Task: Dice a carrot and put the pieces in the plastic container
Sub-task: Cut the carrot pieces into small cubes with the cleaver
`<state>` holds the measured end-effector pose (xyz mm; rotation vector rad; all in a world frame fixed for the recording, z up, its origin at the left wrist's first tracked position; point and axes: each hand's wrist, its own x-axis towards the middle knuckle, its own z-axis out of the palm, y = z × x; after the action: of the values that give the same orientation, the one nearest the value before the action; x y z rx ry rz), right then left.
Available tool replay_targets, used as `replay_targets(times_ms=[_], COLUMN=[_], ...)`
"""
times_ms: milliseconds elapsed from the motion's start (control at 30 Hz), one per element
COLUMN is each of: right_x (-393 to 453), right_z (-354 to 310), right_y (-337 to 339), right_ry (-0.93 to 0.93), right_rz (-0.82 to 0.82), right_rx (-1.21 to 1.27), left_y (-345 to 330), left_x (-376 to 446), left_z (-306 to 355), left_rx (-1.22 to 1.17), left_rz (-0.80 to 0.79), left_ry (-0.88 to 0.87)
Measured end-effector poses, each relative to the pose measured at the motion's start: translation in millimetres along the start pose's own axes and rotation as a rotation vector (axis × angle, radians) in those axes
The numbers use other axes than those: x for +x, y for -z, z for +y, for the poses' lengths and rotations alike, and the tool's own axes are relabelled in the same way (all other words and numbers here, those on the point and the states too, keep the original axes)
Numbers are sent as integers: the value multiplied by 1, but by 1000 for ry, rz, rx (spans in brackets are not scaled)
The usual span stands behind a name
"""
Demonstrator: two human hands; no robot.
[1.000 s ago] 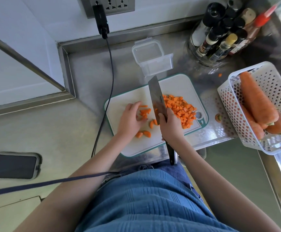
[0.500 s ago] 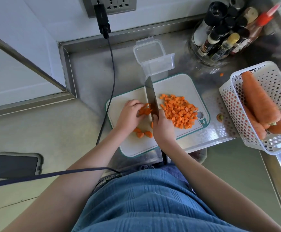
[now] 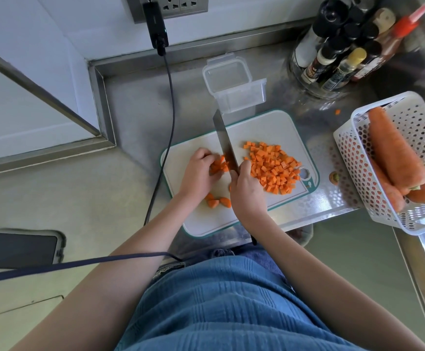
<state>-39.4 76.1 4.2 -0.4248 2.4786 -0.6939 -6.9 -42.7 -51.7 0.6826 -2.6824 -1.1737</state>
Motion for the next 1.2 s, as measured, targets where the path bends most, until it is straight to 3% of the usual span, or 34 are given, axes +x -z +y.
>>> replay_targets(times_ms=[300,467,633,800,1200], right_x=[12,20,9,9,24], right_z=[-3,3,2,-1,4], right_y=[-15,-5,5,-2,-2], right_ry=[-50,-57,-37,23,-23], right_rz=[-50,-21,16,10,-72], right_rx=[-263,-223,-24,-51,-231], left_y=[-1,-3,-1,3,3], left_x=[-3,-4,-7,-15,-11], left_z=[0,1,2,-4,-1], left_rx=[0,-10,-89,-61,-85], left_rz=[26,52,54,70,87], left_ry=[-22,-11,29,57,68])
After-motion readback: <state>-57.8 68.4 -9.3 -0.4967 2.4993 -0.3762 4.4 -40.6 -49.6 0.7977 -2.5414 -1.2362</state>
